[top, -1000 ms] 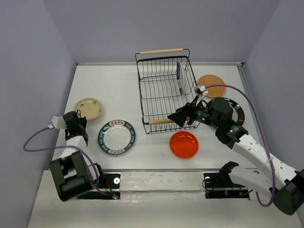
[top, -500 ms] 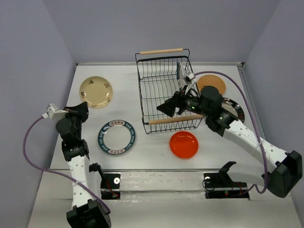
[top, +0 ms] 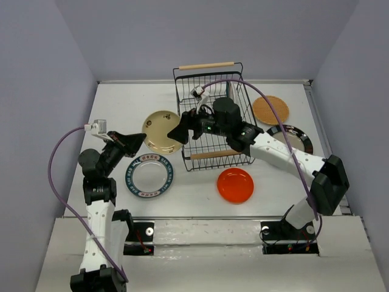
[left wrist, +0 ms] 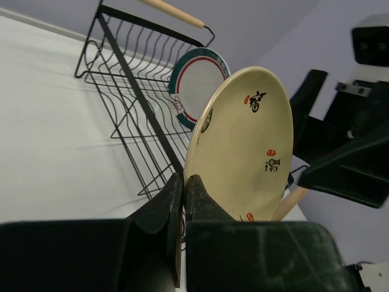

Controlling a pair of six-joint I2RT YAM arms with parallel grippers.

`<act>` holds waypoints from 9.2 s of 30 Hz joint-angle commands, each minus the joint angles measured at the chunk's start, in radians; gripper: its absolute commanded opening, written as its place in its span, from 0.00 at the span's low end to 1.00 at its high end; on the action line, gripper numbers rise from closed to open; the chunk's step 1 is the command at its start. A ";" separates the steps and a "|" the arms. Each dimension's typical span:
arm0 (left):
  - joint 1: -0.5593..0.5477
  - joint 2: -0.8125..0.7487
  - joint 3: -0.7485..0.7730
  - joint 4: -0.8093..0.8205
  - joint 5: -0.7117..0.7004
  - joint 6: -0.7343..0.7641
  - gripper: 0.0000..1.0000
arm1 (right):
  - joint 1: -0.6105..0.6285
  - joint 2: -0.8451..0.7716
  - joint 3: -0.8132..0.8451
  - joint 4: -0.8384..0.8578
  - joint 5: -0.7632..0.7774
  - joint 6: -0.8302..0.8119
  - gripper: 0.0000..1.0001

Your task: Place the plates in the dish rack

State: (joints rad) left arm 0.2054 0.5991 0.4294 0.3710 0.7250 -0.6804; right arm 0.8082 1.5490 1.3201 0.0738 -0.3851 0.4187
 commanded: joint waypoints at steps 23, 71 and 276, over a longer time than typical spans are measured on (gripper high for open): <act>-0.219 -0.007 0.223 -0.328 -0.165 0.318 0.93 | -0.026 0.023 0.215 -0.174 1.009 -0.478 0.07; -0.334 0.019 0.212 -0.389 -0.265 0.340 0.92 | -0.270 0.574 0.367 -0.114 1.124 -0.465 0.24; -1.216 0.108 0.132 -0.178 -1.469 0.249 0.99 | -0.242 0.537 0.514 -0.407 1.195 -0.290 0.07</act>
State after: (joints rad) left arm -1.0527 0.6903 0.5480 0.1108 -0.8326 -0.4278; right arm 0.5797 2.0766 1.7760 -0.3523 0.7860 0.1303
